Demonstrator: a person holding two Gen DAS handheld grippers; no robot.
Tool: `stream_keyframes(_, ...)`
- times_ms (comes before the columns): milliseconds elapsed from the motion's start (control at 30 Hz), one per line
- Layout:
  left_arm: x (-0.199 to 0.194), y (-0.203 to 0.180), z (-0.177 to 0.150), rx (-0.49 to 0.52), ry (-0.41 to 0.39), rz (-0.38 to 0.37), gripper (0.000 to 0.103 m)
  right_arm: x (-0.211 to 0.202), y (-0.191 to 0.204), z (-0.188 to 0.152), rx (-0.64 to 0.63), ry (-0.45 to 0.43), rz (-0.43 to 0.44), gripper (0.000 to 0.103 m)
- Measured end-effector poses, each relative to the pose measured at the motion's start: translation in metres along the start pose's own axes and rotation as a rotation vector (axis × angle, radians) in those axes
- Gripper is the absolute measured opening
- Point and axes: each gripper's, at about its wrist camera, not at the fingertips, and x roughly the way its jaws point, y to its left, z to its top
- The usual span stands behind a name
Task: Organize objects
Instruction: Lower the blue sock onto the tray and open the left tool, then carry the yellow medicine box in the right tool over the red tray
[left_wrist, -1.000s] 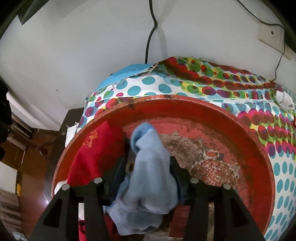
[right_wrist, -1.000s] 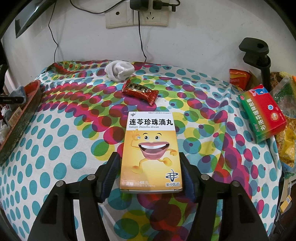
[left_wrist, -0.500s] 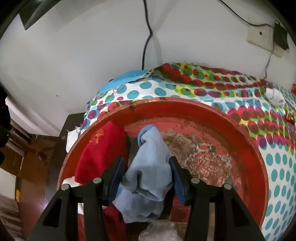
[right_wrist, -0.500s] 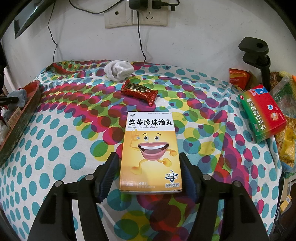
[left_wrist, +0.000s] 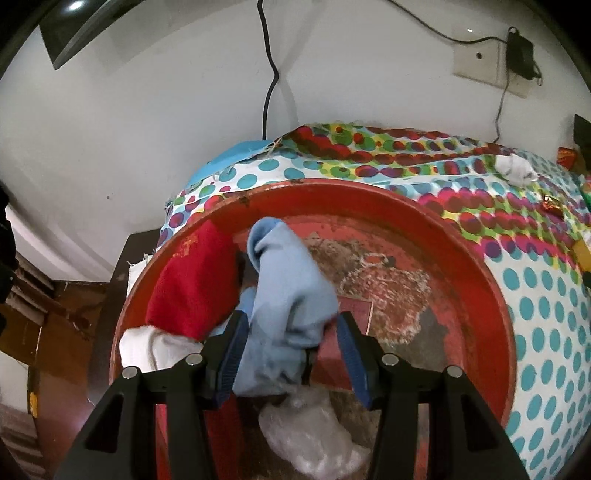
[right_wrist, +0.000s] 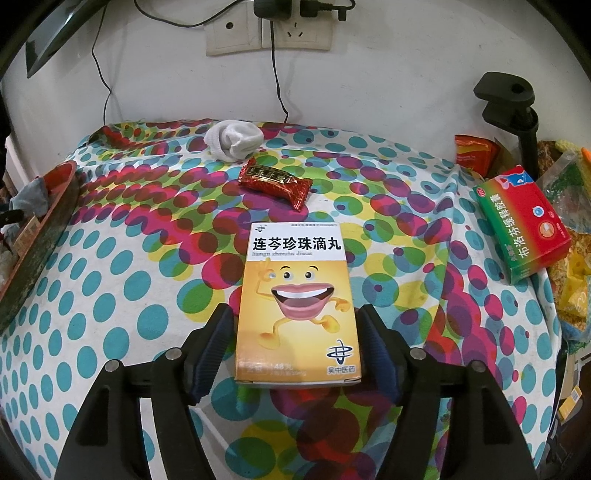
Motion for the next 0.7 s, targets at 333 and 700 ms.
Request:
stream_keyframes(333,-0.034,0.002,-0.035,-0.027,-0.049,0.044,0.051,0.001,0.003,0.001,0.007,0.0,-0.008,0.069)
stream_keyframes(700,-0.052,-0.019,-0.076,-0.027,-0.088,0.094,0.051,0.002,0.002,0.002,0.012,0.001,-0.016,0.07)
